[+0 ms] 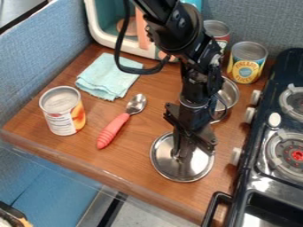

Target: Put the lid on the silver pot

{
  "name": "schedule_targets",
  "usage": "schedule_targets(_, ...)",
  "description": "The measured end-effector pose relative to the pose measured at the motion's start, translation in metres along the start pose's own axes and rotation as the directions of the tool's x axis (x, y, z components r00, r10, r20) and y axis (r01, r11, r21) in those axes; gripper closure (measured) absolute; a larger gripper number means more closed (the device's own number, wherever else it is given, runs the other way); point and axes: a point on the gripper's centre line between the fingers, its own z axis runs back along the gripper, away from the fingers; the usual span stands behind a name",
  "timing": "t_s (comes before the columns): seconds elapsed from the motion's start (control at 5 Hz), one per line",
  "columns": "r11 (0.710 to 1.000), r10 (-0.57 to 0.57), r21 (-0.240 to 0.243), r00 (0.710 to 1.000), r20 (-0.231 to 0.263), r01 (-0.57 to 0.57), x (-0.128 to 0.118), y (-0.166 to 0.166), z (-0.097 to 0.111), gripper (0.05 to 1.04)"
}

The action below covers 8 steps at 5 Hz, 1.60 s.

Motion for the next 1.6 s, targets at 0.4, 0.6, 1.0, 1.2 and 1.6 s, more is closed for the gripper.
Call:
schedule_targets(0.4,0.995,0.102,-0.03,0.993,0.061,-0.1,0.005,0.011,0.044,1.029)
schedule_targets(0.6,0.99,0.144,-0.03,0.98,0.138,-0.141,0.031,0.018,0.069,1.029)
schedule_targets(1.0,0.984,0.176,-0.026,0.964,0.198,-0.174,0.103,0.039,0.063,1.029)
schedule_targets(1.2,0.98,0.198,-0.022,0.966,0.168,-0.198,0.124,0.056,0.053,1.029)
schedule_targets(1.6,0.979,0.205,-0.03,0.971,0.126,-0.203,0.134,0.068,0.04,1.03)
